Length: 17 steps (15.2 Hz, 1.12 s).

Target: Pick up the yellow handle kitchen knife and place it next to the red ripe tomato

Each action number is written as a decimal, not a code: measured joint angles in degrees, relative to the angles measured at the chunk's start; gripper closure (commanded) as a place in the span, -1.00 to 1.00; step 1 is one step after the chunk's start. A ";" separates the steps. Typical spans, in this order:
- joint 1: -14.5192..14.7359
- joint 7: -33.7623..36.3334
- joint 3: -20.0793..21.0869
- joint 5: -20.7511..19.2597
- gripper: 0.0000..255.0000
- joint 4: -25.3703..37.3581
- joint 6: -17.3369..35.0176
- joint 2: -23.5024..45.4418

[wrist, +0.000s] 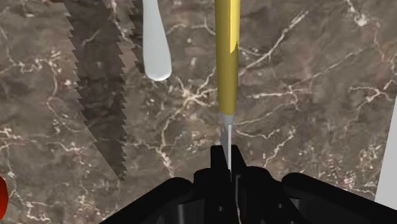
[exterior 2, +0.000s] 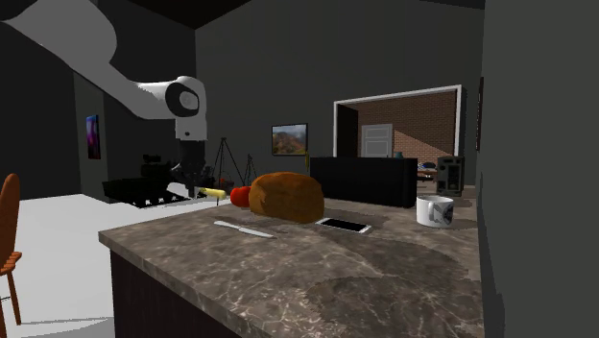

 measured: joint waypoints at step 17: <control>-0.02 -0.83 0.62 1.10 1.00 -5.30 8.28 3.08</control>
